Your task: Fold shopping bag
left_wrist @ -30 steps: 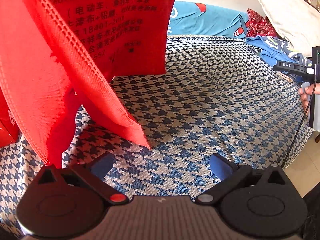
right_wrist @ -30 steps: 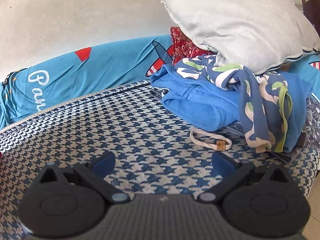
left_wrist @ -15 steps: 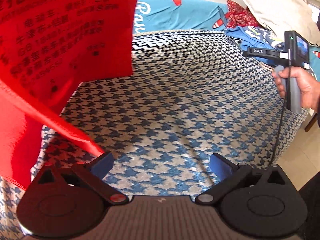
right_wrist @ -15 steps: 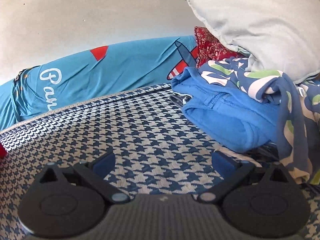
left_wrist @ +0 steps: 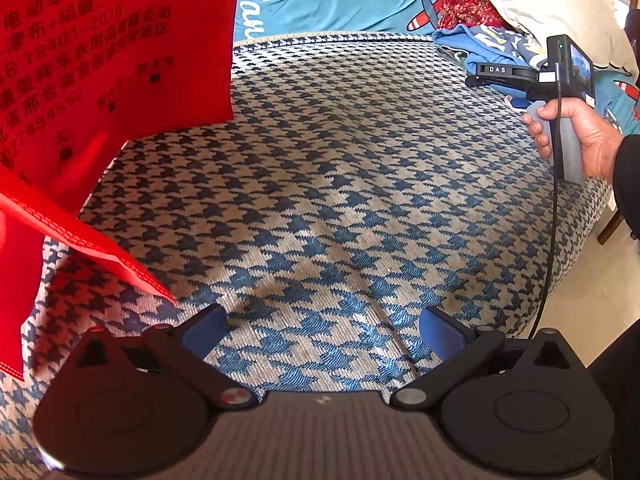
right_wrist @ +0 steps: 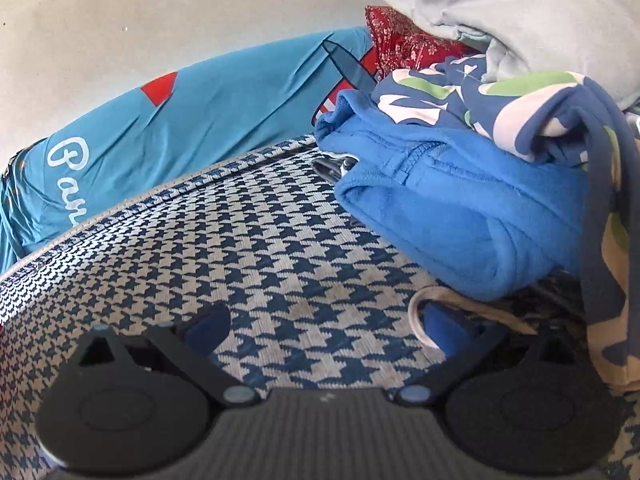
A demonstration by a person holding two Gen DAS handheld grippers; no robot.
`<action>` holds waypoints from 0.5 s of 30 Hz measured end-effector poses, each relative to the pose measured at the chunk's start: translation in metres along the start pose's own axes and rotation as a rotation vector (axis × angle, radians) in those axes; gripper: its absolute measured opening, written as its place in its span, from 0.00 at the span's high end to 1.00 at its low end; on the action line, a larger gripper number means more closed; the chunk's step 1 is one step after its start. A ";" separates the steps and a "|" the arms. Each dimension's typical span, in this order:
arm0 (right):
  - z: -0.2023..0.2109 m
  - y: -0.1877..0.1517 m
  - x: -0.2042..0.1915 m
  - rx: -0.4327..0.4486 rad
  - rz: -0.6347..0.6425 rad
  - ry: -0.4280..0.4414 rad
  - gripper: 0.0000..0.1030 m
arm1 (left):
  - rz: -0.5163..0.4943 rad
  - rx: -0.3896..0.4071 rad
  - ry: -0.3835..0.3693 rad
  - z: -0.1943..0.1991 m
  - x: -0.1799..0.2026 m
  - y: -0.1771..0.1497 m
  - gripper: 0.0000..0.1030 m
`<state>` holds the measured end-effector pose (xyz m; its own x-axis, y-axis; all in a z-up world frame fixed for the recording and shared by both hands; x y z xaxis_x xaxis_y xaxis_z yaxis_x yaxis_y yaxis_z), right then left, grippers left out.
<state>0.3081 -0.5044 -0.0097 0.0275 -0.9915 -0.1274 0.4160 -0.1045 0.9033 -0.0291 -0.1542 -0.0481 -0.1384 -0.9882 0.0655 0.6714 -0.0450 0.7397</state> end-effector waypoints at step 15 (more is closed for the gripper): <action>0.045 -0.003 -0.143 -0.036 0.060 0.718 0.00 | 0.005 0.026 0.005 0.008 0.000 0.003 0.00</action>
<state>0.2621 -0.3656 0.0243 0.6364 -0.6986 -0.3271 0.4243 -0.0372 0.9048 -0.0327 -0.1530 -0.0407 -0.1314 -0.9892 0.0656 0.6528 -0.0365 0.7566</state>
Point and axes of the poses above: each gripper's, at about its wrist camera, not at the fingertips, and z roughly against the way its jaws point, x to its right, y to its top, the point moved 4 cm from there along -z, roughly the way its jaws point, and after that the axes turned 10 degrees about x, right-handed, at the moved point
